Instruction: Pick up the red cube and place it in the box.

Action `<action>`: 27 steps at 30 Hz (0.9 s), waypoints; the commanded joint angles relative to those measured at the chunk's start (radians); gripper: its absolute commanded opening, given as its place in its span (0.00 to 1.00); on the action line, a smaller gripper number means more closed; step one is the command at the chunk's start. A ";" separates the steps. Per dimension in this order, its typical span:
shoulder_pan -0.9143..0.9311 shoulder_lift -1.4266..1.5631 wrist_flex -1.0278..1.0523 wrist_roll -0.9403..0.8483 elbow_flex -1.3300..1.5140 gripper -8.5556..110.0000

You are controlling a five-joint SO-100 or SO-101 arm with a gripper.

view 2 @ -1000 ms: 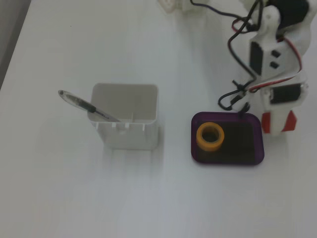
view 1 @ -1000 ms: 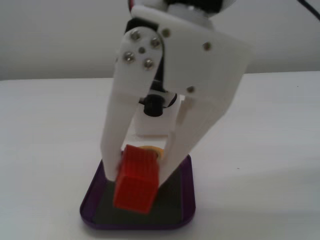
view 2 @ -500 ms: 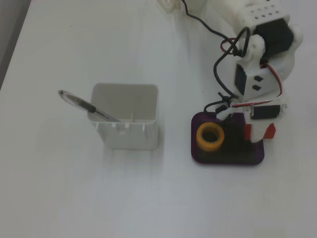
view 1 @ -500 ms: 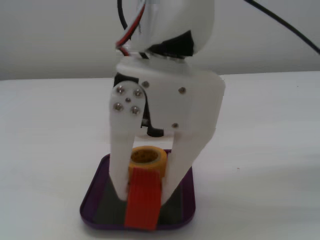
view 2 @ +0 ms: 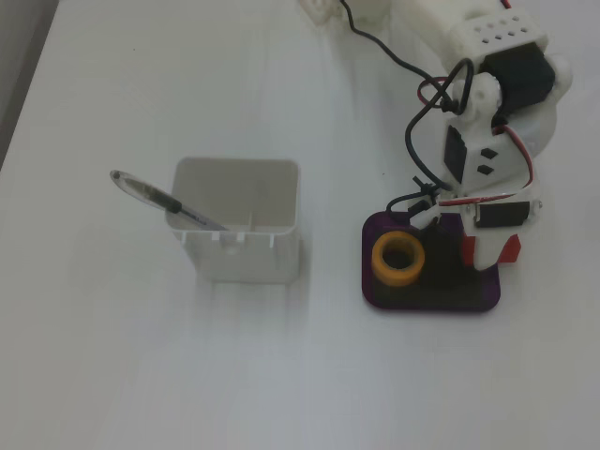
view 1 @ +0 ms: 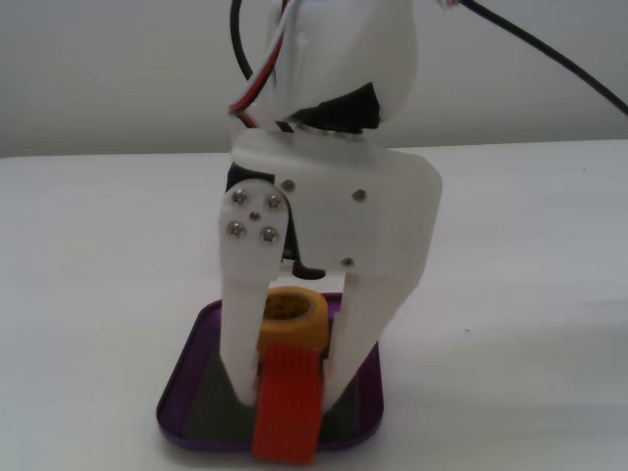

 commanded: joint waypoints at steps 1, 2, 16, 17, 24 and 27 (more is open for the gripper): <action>0.006 0.014 0.006 -0.028 -0.043 0.07; 0.006 0.014 0.006 -0.032 -0.043 0.07; 0.008 0.012 0.006 -0.034 -0.043 0.07; 0.008 0.012 0.006 -0.034 -0.043 0.07; 0.008 0.012 0.006 -0.081 -0.043 0.07; 0.008 0.014 0.006 -0.081 -0.043 0.07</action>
